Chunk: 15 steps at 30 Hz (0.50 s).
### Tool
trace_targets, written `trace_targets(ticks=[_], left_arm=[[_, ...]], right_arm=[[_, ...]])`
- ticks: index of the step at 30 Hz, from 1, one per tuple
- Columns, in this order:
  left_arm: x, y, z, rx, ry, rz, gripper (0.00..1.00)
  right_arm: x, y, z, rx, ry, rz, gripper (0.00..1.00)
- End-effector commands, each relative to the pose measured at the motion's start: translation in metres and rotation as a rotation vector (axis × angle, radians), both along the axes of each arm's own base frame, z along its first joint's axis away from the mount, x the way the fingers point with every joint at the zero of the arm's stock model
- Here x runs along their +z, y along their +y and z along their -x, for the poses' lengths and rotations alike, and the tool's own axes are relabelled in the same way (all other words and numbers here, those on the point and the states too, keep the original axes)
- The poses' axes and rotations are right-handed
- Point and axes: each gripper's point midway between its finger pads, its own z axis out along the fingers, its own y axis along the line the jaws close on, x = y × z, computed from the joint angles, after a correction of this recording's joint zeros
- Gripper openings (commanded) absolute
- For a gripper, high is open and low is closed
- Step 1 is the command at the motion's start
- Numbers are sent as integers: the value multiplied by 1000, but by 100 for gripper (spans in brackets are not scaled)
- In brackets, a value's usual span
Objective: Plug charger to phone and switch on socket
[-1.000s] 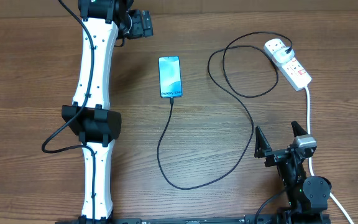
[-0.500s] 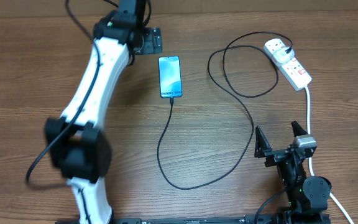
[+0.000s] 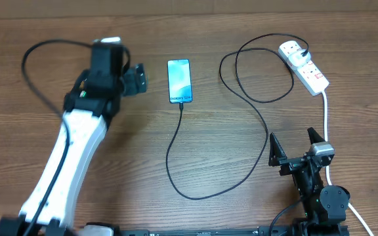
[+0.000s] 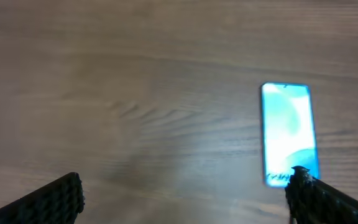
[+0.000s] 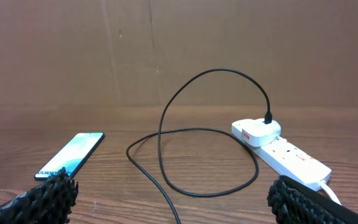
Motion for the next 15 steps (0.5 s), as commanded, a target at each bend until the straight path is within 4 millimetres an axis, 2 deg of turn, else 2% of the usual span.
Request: trace_targets(ticks=[1,4,9,15], left_arm=[[9,24,29,36,-56,1,100],[9,38,48,64,-73,17,100],[21,59,81,113,-193,49,100],[23,65,105,129,-289,44,100]], right_arm=[[-2,1,0,4,0,-3,100],[-2,1,0,4,0,-3,100],[-2,1,0,4,0,-3,100],[-2,1,0,4,0,-3,100]])
